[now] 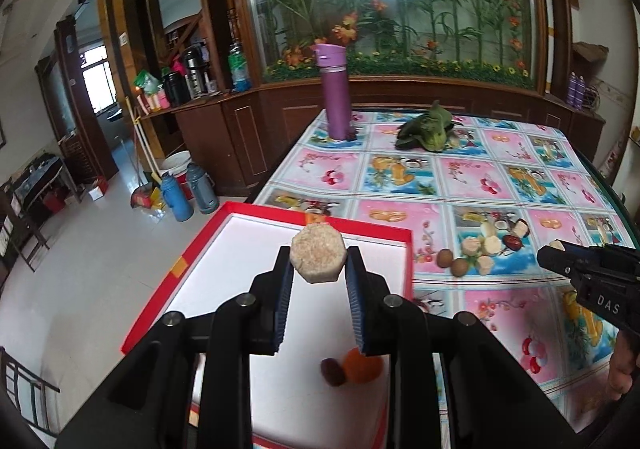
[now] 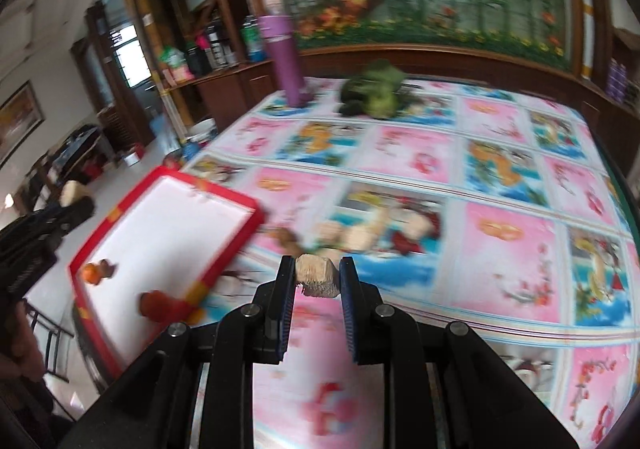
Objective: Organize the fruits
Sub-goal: 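Carry both beige pieces over the white tray and open both grippers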
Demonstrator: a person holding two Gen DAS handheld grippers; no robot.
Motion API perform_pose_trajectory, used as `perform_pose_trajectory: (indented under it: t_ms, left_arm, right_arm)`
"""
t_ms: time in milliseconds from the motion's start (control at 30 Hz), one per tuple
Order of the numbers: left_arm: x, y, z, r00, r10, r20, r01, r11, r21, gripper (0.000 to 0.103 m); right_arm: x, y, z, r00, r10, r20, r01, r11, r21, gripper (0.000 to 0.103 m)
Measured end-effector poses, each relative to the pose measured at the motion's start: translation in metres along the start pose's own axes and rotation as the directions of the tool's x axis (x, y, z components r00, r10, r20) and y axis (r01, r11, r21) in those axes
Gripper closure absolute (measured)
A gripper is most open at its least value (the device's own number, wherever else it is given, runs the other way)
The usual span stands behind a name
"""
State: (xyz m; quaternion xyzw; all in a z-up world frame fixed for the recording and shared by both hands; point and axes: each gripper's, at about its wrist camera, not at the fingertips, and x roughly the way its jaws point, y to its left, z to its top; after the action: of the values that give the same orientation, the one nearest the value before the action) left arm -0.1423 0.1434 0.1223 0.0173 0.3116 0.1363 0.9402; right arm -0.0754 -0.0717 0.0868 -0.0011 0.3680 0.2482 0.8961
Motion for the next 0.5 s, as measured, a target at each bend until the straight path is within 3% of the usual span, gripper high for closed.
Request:
perform_pose_trajectory:
  t_ms: [500]
  left_arm:
    - [0.010,0.073,-0.030,0.995,0.082,-0.051,-0.087,0.991,-0.098,0.075]
  right_arm:
    - [0.034,0.135,-0.014,0.981,0.161,-0.109,-0.179,0.966,-0.186,0.083]
